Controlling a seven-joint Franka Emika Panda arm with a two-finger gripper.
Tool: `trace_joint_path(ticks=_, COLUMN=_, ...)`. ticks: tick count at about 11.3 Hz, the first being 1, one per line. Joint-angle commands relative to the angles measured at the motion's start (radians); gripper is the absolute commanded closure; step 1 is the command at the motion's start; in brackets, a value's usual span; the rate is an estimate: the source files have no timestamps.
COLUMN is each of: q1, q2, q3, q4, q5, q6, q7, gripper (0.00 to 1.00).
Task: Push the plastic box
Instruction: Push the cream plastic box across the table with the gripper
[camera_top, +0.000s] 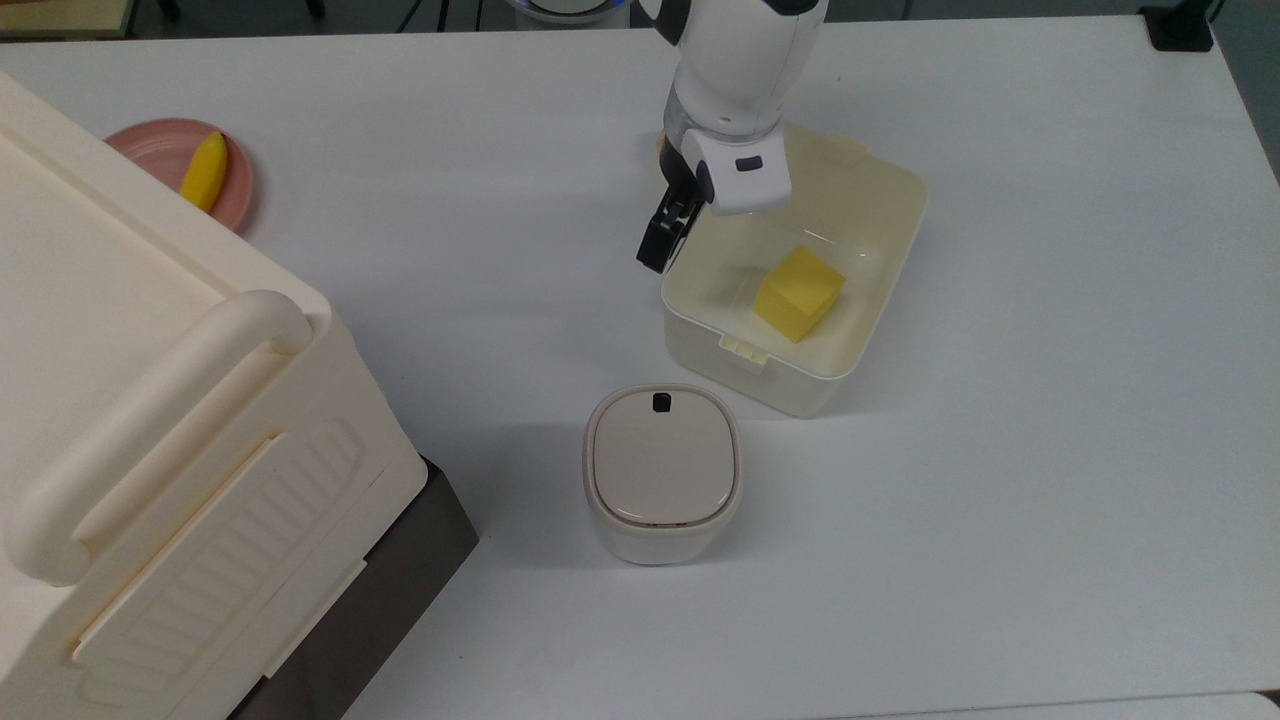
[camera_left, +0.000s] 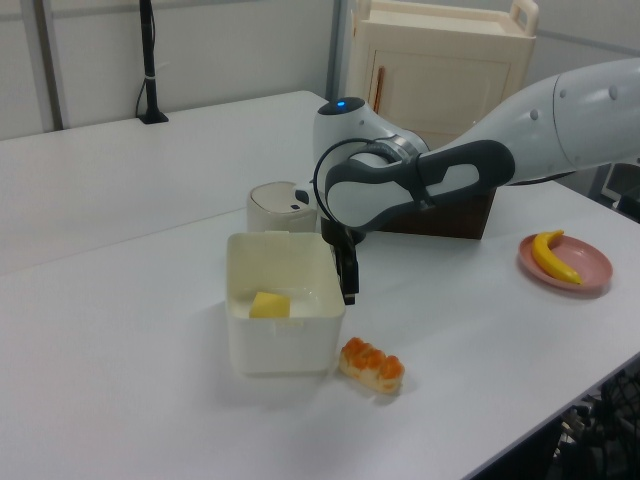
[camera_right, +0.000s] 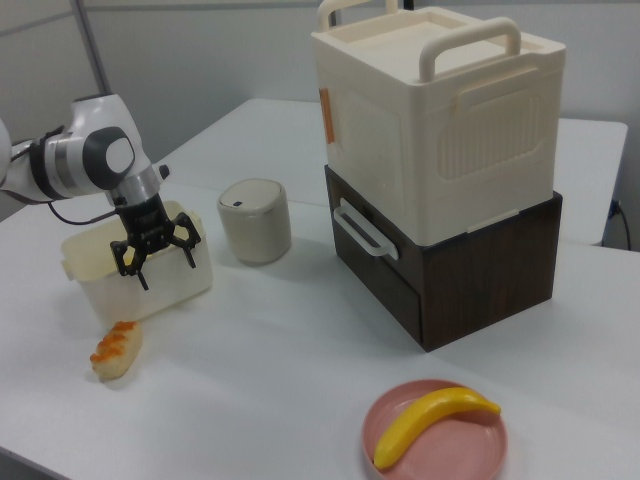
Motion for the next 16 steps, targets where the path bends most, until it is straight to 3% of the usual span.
trace_joint_path(ticks=1, q1=0.04, q2=0.017, q3=-0.002, q4=0.054, q5=-0.025, q6=0.012, q7=0.034, gripper=0.0)
trace_joint_path(ticks=4, q1=0.05, q2=0.071, q3=-0.002, q4=0.128, q5=-0.031, q6=0.012, q7=0.043, gripper=0.0)
trace_joint_path(ticks=8, q1=0.079, q2=0.139, q3=-0.002, q4=0.181, q5=-0.097, q6=0.038, q7=0.121, gripper=0.0)
trace_joint_path(ticks=16, q1=0.111, q2=0.143, q3=-0.001, q4=0.211, q5=-0.096, q6=0.073, q7=0.172, gripper=0.0)
